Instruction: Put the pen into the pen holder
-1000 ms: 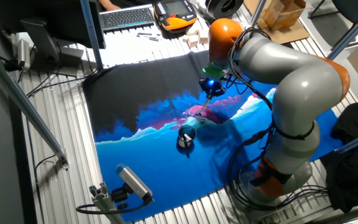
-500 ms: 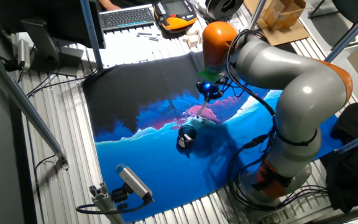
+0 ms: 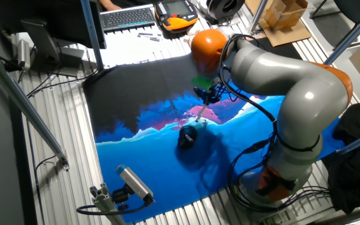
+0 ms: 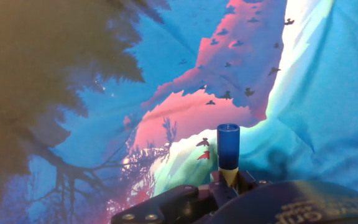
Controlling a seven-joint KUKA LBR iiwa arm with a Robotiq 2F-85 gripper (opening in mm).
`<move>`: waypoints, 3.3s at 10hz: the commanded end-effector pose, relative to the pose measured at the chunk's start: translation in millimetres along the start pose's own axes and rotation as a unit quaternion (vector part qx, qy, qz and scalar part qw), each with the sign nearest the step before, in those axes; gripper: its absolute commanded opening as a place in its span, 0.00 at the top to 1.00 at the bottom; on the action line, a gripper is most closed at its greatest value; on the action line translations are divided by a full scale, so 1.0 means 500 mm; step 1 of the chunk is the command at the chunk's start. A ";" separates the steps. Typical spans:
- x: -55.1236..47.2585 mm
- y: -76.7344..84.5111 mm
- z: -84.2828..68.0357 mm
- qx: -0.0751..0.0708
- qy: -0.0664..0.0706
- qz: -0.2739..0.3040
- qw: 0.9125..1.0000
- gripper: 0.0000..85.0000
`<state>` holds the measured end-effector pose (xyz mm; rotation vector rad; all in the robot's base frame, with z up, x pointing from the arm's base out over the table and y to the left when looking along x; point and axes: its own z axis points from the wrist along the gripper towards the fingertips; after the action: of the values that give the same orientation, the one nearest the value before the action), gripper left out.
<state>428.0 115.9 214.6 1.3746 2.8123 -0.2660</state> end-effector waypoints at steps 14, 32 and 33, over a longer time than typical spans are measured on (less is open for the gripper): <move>0.083 0.038 0.024 0.074 -0.068 0.098 0.990 1.00; 0.153 0.068 0.082 0.123 -0.099 0.107 0.982 1.00; 0.159 0.070 0.085 0.122 -0.098 0.109 0.982 1.00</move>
<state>403.1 193.0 161.3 1.5852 2.5100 -0.7182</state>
